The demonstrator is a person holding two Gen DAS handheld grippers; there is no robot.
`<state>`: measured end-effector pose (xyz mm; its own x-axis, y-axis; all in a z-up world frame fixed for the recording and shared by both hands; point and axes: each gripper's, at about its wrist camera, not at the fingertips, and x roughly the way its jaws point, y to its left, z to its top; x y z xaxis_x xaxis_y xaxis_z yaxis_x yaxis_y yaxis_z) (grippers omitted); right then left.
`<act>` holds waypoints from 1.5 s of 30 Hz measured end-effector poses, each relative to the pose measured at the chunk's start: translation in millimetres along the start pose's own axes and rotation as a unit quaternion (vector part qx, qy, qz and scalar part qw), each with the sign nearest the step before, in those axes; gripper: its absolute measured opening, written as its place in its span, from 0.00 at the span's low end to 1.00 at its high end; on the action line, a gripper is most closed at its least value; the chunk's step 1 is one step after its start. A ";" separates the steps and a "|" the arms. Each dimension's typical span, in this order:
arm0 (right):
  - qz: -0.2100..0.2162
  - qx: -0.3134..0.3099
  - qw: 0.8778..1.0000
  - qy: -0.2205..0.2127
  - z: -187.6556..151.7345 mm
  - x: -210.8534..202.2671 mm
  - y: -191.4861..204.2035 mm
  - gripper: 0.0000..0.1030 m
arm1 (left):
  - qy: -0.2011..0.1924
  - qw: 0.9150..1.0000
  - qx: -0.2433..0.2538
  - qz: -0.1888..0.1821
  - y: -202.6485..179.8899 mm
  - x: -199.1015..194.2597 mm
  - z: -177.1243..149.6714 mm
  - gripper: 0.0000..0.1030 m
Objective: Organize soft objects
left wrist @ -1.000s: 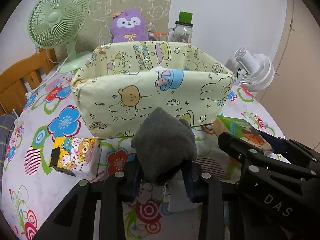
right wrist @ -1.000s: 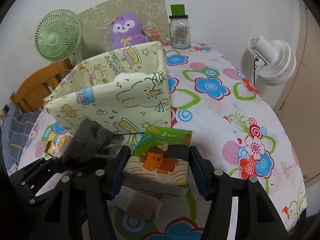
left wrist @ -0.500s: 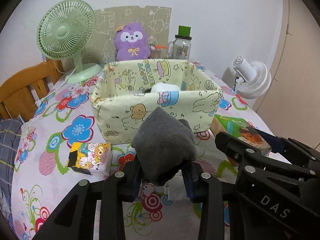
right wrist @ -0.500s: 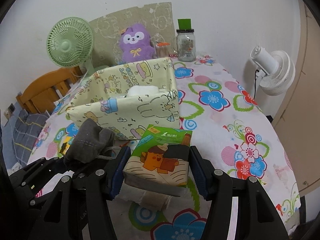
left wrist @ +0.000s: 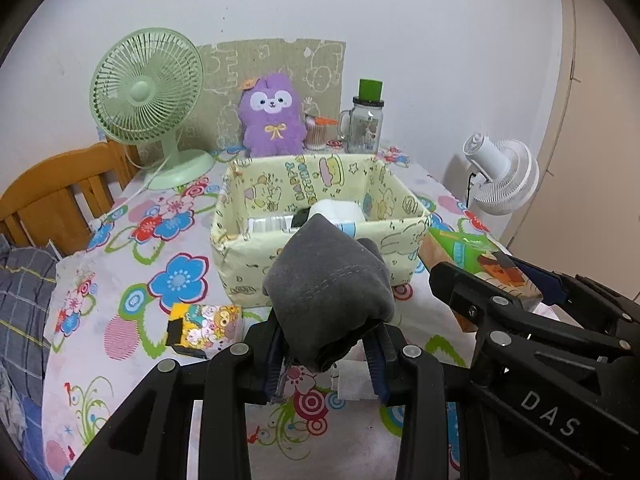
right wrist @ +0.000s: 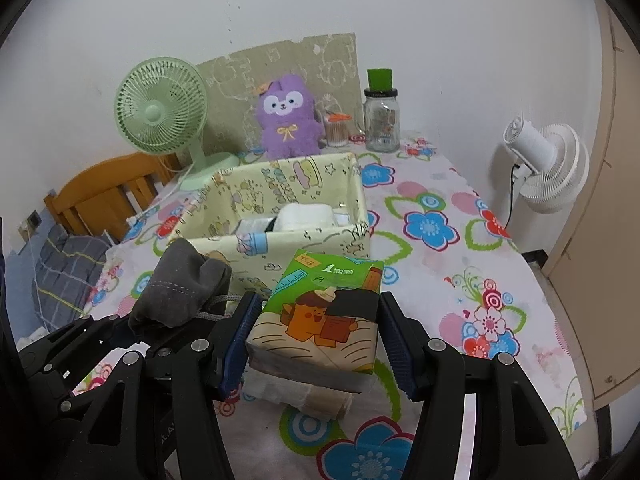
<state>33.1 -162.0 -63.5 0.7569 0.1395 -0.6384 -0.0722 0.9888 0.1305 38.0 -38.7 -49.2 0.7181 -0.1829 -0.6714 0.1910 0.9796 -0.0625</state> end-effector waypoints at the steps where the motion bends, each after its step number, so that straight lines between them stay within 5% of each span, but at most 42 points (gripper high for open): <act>1: 0.001 0.000 1.000 -0.001 0.9 -1.4 0.1 0.60 | -0.002 1.000 -0.001 0.000 0.3 -1.9 1.5 0.35; 18: 0.005 -0.010 0.999 -0.033 28.8 -22.9 7.0 0.54 | -0.026 1.000 0.013 -0.003 -3.8 -15.5 28.7 0.35; 27: 0.018 -0.012 1.000 -0.010 28.0 -6.0 6.2 0.50 | -0.006 1.000 0.009 -0.007 -1.0 -0.1 21.7 0.35; 34: 0.006 -0.013 1.000 0.007 16.6 7.4 0.6 0.70 | 0.008 1.000 0.008 -0.015 -2.2 11.8 7.7 0.35; 45: -0.012 -0.009 0.999 0.041 -13.7 27.0 -12.9 0.75 | 0.042 0.999 0.005 -0.026 -8.6 34.4 -22.0 0.35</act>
<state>45.6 -170.3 -92.8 0.7028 0.1192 -0.7013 -0.0667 0.9926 0.1018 46.3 -51.5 -88.0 0.6490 -0.2264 -0.7263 0.2337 0.9679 -0.0928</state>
